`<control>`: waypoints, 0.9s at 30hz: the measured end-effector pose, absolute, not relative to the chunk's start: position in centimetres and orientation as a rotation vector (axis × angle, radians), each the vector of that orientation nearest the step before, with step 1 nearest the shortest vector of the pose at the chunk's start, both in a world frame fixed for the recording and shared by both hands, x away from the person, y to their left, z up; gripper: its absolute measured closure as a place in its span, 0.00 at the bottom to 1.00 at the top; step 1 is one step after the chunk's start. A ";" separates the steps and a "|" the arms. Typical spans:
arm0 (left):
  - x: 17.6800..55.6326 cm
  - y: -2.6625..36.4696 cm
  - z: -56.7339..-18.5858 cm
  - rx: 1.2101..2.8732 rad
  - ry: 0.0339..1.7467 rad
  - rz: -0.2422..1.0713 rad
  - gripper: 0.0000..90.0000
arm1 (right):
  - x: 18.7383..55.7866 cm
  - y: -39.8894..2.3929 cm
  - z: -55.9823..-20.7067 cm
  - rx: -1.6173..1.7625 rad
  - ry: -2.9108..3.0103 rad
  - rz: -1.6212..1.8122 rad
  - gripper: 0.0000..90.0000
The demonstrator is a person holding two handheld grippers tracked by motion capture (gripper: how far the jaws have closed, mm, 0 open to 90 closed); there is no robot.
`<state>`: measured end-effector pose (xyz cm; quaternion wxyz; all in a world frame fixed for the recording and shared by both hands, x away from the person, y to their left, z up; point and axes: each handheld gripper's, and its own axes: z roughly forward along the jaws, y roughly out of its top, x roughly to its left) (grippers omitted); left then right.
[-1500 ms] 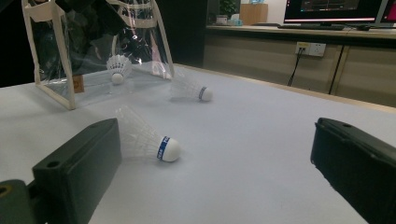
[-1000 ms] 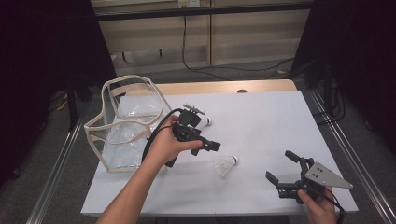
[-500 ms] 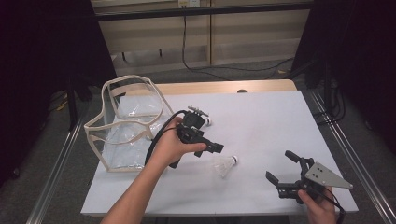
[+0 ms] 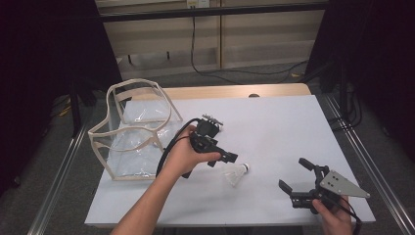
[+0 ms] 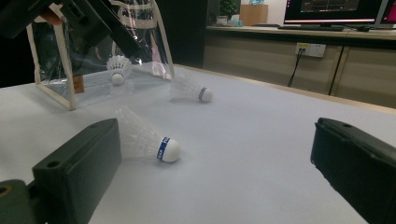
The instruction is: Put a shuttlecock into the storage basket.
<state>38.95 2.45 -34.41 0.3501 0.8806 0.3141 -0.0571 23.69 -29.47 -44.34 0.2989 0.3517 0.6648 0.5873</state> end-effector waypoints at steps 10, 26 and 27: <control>38.8 1.9 -35.0 2.293 0.807 -0.147 0.10 | 23.7 -29.5 -44.3 0.934 1.768 1.559 0.02; 38.7 0.6 -35.9 2.323 0.783 -0.146 0.11 | 23.7 -29.5 -44.3 0.933 1.768 1.560 0.02; 38.7 0.5 -36.0 2.322 0.779 -0.149 0.11 | 23.7 -29.5 -44.3 0.934 1.766 1.560 0.02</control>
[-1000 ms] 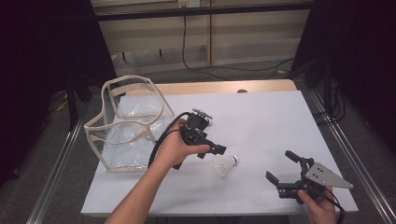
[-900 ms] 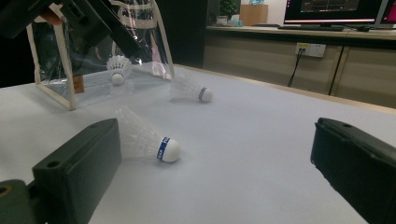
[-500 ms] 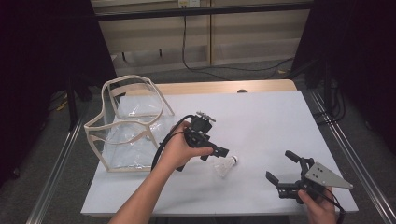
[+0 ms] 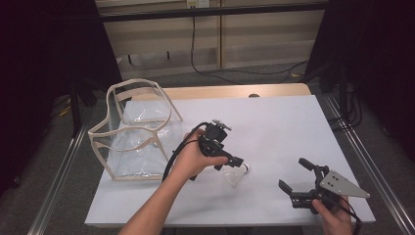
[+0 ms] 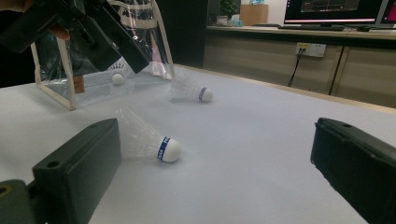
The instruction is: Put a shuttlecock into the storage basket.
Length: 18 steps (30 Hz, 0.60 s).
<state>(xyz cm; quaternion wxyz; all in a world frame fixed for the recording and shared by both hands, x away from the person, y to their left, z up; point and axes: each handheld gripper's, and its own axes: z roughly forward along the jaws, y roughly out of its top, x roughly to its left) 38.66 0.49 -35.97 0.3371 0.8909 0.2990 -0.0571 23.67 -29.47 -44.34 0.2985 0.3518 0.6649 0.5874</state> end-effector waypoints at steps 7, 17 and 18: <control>38.6 0.0 -36.4 2.328 0.778 -0.156 0.11 | 23.7 -29.5 -44.3 0.933 1.768 1.560 0.02; 38.7 -0.6 -37.0 2.340 0.778 -0.154 0.11 | 23.7 -29.5 -44.4 0.932 1.771 1.558 0.02; 38.8 -0.6 -37.0 2.348 0.772 -0.154 0.11 | 23.7 -29.5 -44.4 0.933 1.770 1.558 0.02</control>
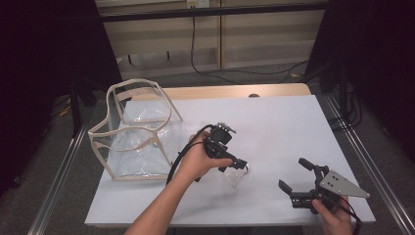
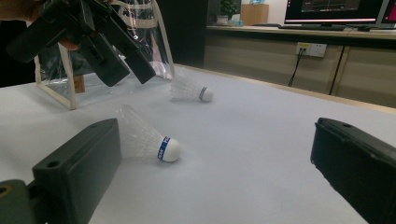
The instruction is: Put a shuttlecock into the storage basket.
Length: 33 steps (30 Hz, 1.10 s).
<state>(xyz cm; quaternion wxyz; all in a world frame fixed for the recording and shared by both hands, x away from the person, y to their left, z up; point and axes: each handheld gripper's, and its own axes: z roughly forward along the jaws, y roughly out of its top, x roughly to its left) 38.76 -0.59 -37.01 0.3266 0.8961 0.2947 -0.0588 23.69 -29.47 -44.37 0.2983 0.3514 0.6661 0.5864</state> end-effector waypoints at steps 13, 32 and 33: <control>38.9 -1.2 -37.6 2.348 0.780 -0.148 0.12 | 23.7 -29.5 -44.4 0.931 1.770 1.562 0.02; 39.3 -2.1 -38.6 2.370 0.771 -0.140 0.14 | 23.7 -29.5 -44.4 0.930 1.772 1.562 0.02; 39.3 -2.1 -38.7 2.372 0.774 -0.145 0.14 | 23.7 -29.5 -44.4 0.931 1.772 1.562 0.02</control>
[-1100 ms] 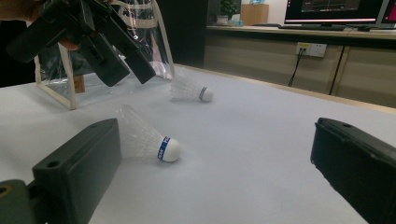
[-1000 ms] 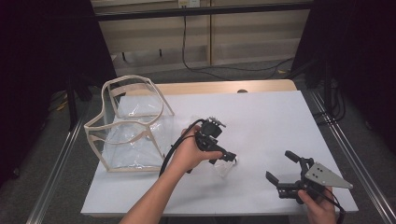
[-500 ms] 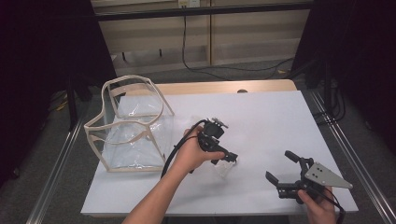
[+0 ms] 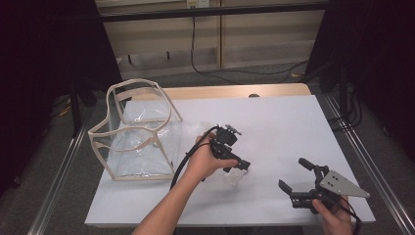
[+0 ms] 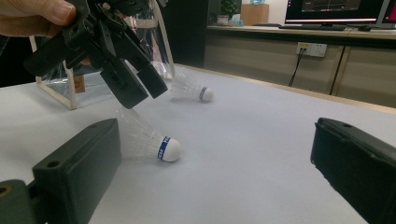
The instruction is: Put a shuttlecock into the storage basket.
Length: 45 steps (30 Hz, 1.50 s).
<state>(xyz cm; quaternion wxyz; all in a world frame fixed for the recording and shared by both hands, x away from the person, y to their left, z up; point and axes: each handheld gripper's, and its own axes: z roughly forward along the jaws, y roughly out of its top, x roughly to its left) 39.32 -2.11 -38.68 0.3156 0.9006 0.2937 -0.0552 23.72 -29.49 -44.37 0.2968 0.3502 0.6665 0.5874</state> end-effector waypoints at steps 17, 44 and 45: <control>39.6 -2.8 -39.5 2.390 0.778 -0.132 0.20 | 23.7 -29.5 -44.4 0.930 1.769 1.561 0.02; 39.9 -4.1 -40.8 2.429 0.754 -0.146 0.37 | 23.7 -29.6 -44.4 0.933 1.774 1.563 0.02; 39.9 -4.1 -40.8 2.429 0.755 -0.144 0.37 | 23.7 -29.6 -44.4 0.935 1.774 1.563 0.02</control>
